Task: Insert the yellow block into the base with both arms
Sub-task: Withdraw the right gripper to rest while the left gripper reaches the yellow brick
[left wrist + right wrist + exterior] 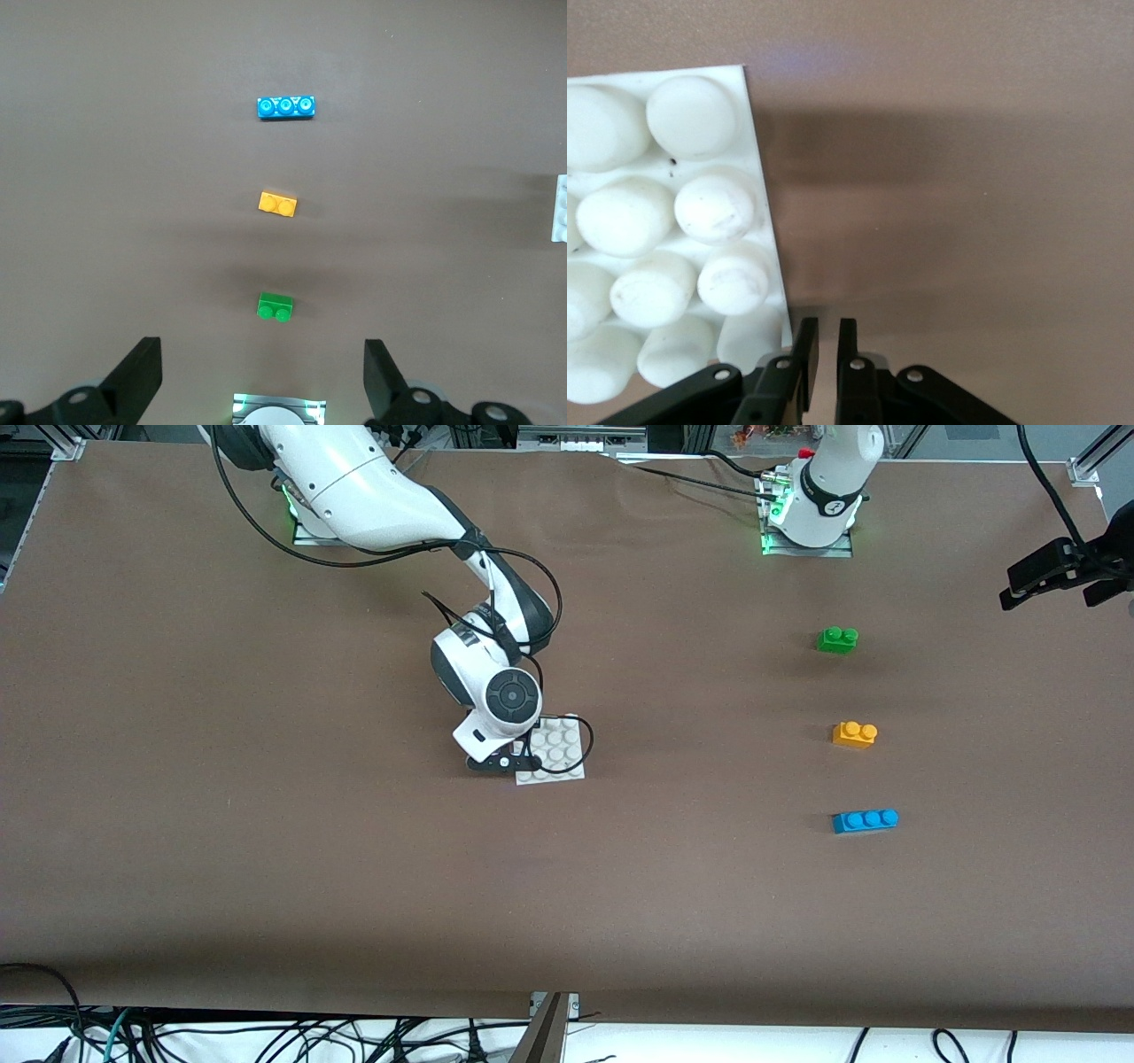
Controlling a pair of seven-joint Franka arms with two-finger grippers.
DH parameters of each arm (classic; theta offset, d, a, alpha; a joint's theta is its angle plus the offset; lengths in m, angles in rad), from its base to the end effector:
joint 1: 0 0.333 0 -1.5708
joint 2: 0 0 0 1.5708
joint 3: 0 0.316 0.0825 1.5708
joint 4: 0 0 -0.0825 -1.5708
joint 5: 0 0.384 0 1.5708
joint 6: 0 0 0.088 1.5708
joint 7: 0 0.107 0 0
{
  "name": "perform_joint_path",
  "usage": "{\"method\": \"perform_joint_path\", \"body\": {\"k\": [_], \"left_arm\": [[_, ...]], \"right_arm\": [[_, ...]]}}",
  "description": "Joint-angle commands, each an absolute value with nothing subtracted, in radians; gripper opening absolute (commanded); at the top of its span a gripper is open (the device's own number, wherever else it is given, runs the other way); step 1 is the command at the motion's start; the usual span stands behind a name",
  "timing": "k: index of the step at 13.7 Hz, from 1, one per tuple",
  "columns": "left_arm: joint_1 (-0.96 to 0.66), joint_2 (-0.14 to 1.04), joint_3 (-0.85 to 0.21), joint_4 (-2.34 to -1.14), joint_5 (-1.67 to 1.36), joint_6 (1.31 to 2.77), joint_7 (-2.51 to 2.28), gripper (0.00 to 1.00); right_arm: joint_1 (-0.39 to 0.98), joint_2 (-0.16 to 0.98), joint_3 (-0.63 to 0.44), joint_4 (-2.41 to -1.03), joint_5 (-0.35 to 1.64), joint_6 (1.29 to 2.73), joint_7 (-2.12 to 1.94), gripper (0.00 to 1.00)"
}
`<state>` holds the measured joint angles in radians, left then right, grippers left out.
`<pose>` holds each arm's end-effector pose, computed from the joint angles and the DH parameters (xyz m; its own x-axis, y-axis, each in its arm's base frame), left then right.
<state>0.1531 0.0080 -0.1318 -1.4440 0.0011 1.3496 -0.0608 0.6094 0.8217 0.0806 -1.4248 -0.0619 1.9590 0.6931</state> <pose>0.5330 0.0118 0.6604 0.9914 0.0820 -0.1020 0.0818 -0.9966 -0.0063 0.5429 0.4310 0.1857 0.9748 -0.0084 -0.2227 0.0307 -0.9848 0.1712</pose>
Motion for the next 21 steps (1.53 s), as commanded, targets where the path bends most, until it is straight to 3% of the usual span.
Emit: {"method": "perform_joint_path", "body": {"k": [1, 9, 16, 18, 19, 20, 21], "left_arm": [[0.155, 0.009, -0.133, -1.436, 0.003, 1.338, -0.058, 1.0], [0.155, 0.008, -0.135, -1.434, 0.003, 1.338, -0.058, 1.0], [0.153, 0.009, -0.137, -1.433, 0.002, 1.338, -0.055, 1.0], [0.155, 0.006, -0.137, -1.439, 0.002, 1.338, -0.057, 1.0], [0.155, 0.003, -0.137, -1.44, 0.002, 1.338, -0.057, 1.0], [0.152, -0.003, -0.135, -1.446, 0.002, 1.338, -0.057, 1.0], [0.147, -0.011, -0.135, -1.462, 0.002, 1.339, -0.052, 1.0]], "right_arm": [[0.614, 0.822, 0.083, -1.42, -0.048, 1.965, 0.69, 0.16], [0.618, 0.831, 0.083, -1.42, -0.005, 2.043, 0.695, 0.16], [0.615, 0.795, 0.078, -1.419, -0.014, 1.991, 0.622, 0.22], [0.606, 0.752, 0.069, -1.417, -0.018, 1.953, 0.556, 0.53], [0.595, 0.727, 0.061, -1.419, -0.02, 1.95, 0.539, 0.81], [0.594, 0.704, 0.043, -1.42, -0.021, 1.945, 0.531, 0.99], [0.594, 0.68, 0.02, -1.42, -0.021, 1.942, 0.506, 1.0]]}}
